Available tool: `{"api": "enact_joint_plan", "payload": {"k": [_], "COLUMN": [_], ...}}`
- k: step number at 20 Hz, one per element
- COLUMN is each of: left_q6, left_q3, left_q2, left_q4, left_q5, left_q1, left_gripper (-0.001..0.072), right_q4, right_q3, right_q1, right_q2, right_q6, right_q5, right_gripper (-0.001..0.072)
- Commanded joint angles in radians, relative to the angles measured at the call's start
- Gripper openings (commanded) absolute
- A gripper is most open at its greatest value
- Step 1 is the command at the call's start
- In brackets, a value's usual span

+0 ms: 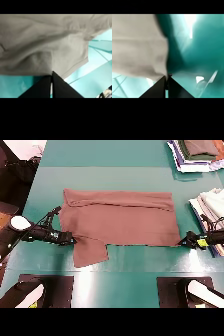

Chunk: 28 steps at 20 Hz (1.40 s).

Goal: Fold the shirts.

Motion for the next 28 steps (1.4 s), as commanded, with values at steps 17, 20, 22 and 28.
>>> {"api": "enact_joint_plan", "payload": {"k": [17,20,22,28], "left_q6": [-0.11,-0.093,-0.068,-0.066], "left_q3": [0.36,0.491,0.568,0.669], "left_q2": [-0.089,-0.286,-0.396,-0.563], "left_q4": [0.171,0.171,0.171,0.168], "left_q5": [0.13,0.211,0.253,0.37], "left_q1": [0.0,0.0,0.0,0.0], "left_gripper": [0.0027,0.0027,0.0027,0.003], "right_q4": [-0.153,-0.153,-0.152,-0.023], "right_q3": [0.39,0.539,0.619,0.81], "right_q1": [0.257,0.293,0.303,0.302], "right_q2": [0.052,-0.121,-0.22,-0.455], "right_q6": [0.232,0.238,0.239,0.238], "right_q5": [-0.022,-0.027,-0.028,-0.033], "right_gripper": [0.0018,0.0017,0.0018,0.0021]}}
